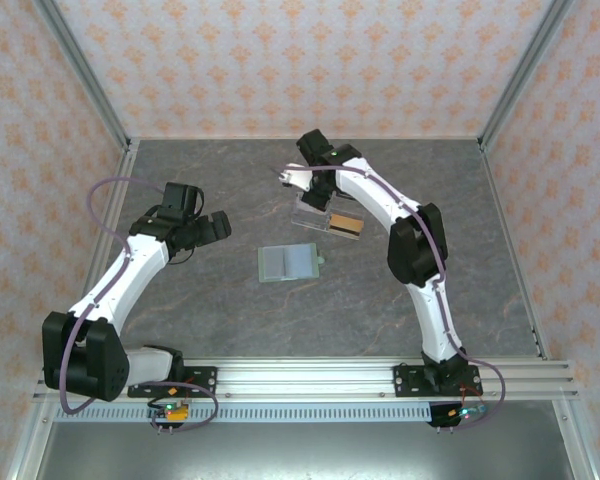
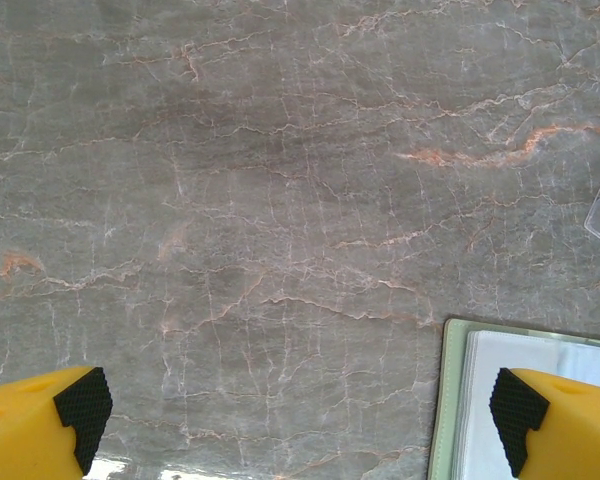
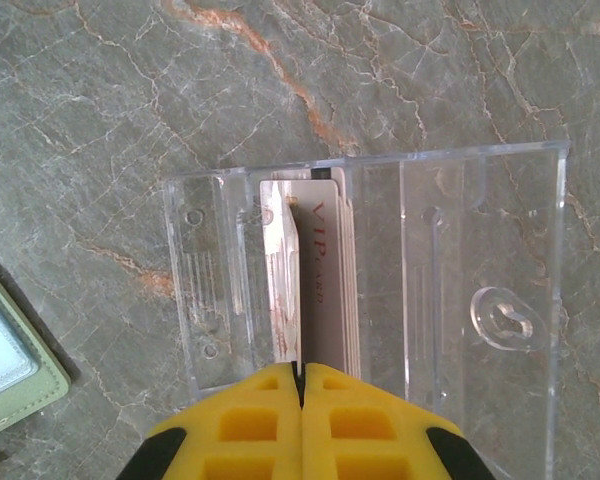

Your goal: Take the credit cards out of the card holder

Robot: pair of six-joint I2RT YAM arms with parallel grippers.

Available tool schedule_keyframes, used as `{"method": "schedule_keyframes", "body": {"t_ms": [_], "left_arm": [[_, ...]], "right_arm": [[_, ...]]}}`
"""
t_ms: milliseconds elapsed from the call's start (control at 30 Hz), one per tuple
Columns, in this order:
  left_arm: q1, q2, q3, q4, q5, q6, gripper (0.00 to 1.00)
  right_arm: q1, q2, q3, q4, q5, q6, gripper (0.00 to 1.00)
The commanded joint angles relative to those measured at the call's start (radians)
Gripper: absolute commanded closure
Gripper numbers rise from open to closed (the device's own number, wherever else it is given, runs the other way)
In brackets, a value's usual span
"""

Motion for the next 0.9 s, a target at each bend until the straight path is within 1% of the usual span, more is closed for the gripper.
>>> {"method": "schedule_keyframes", "body": {"t_ms": [0, 100, 167, 267, 500, 567, 633, 800, 867], "left_arm": [[0.009, 0.006, 0.008, -0.031, 0.001, 0.025, 0.0], [0.009, 0.006, 0.008, -0.029, 0.004, 0.025, 0.0], [0.009, 0.008, 0.007, -0.029, 0.004, 0.025, 0.0], [0.009, 0.008, 0.007, -0.027, 0.006, 0.025, 0.0], [0.008, 0.009, 0.003, -0.023, 0.014, 0.02, 0.0], [0.009, 0.009, -0.001, -0.022, 0.019, 0.017, 0.0], [0.008, 0.008, -0.005, -0.019, 0.022, 0.011, 0.0], [0.008, 0.004, -0.018, -0.009, 0.027, -0.003, 0.0], [0.008, -0.002, -0.026, -0.005, 0.03, -0.012, 0.0]], "right_arm": [[-0.005, 0.023, 0.04, -0.026, 0.034, -0.006, 0.95], [-0.005, 0.029, 0.054, -0.024, 0.028, 0.005, 0.9], [-0.005, 0.029, 0.059, -0.01, 0.034, 0.029, 0.83], [-0.005, 0.022, 0.075, -0.007, 0.043, 0.084, 0.76], [-0.006, -0.074, 0.026, 0.014, 0.009, 0.201, 0.64], [-0.005, -0.126, -0.026, 0.035, -0.018, 0.262, 0.6], [-0.005, -0.187, -0.099, 0.081, -0.034, 0.358, 0.56], [-0.005, -0.364, -0.343, 0.239, -0.113, 0.657, 0.53], [0.003, -0.431, -0.442, 0.288, -0.174, 0.761, 0.52]]}}
